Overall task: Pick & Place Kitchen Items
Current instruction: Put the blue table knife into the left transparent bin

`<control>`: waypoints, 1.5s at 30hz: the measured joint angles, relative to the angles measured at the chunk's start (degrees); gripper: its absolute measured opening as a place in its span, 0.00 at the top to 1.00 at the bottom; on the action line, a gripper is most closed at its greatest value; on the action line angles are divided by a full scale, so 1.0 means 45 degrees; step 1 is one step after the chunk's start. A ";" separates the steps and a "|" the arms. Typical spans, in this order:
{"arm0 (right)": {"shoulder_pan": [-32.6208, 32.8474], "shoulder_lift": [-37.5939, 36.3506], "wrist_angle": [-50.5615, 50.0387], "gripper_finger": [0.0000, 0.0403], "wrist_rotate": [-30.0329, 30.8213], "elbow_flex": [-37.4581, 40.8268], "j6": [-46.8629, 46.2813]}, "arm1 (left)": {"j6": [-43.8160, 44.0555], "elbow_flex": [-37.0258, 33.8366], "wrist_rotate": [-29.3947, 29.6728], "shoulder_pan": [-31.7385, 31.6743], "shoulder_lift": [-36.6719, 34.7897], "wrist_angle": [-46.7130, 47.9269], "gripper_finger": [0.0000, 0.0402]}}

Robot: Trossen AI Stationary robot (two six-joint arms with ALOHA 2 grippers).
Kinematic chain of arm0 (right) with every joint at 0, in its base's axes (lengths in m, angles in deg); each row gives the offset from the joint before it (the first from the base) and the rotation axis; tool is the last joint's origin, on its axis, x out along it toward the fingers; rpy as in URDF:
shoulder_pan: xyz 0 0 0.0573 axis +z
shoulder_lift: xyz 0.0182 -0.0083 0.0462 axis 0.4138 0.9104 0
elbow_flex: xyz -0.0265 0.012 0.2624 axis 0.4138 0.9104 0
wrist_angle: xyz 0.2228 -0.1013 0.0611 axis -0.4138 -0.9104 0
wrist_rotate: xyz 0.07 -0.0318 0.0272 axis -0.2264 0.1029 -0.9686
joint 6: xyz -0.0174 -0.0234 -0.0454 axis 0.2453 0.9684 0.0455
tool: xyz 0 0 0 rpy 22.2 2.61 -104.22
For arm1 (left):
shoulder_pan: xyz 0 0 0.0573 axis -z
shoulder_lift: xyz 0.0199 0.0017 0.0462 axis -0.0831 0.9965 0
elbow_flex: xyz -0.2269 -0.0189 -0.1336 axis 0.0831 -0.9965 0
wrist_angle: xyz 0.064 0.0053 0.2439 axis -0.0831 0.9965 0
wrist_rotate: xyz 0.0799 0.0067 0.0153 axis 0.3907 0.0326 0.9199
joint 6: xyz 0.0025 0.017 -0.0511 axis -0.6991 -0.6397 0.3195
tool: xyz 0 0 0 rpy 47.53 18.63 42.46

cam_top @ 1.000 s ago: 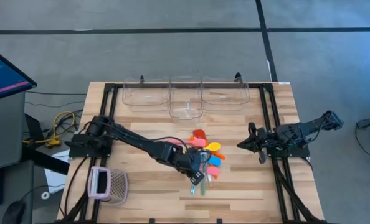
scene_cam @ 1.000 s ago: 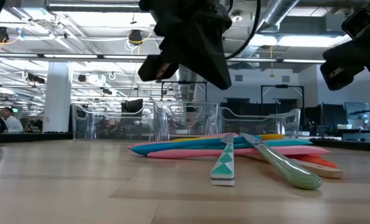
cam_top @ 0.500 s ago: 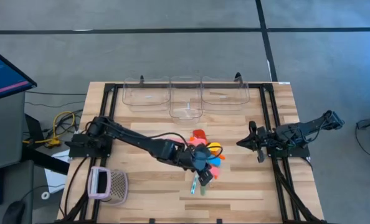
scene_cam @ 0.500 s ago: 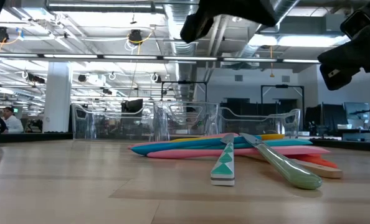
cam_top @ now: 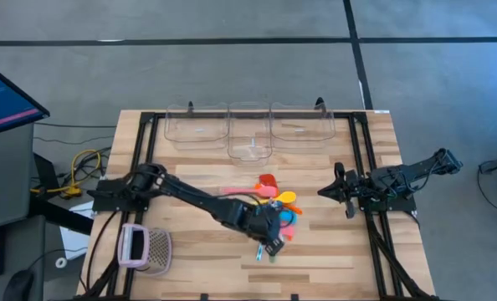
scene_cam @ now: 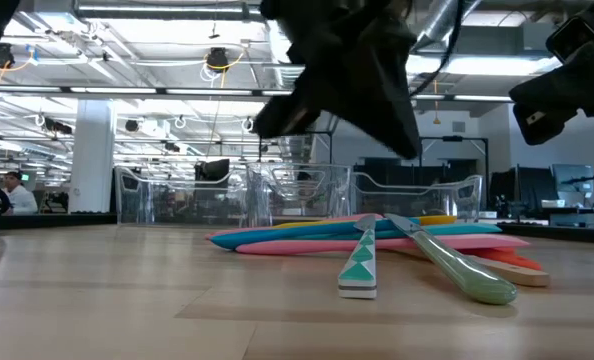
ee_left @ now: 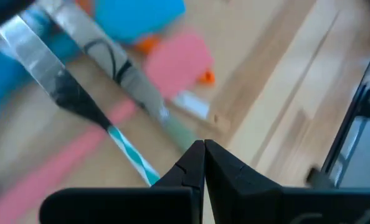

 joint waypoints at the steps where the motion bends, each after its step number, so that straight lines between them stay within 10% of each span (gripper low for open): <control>1: 0.0000 -0.0001 0.0001 0.98 0.0017 0.0000 0.0004 | 0.0007 0.0053 -0.0010 0.0058 0.0024 0.0091 1.00; 17: 0.0005 0.0013 0.0010 0.99 0.0089 0.0005 -0.0489 | 0.0251 0.2325 0.1561 -0.0193 -0.0509 0.1365 1.00; 24: 0.0005 0.0013 0.0005 0.99 0.0090 0.0005 -0.0484 | 0.1527 0.2192 0.1586 0.0173 -0.0511 0.4084 1.00; 33: 0.0000 0.0013 0.0010 1.00 0.0268 0.0005 -0.0484 | 0.1976 0.0890 0.1135 0.0176 -0.0506 0.2318 0.99; 45: 0.0005 0.0013 0.0000 0.99 0.0240 0.0005 -0.0382 | 0.2725 -0.0257 0.0235 -0.0088 -0.0506 0.1689 0.73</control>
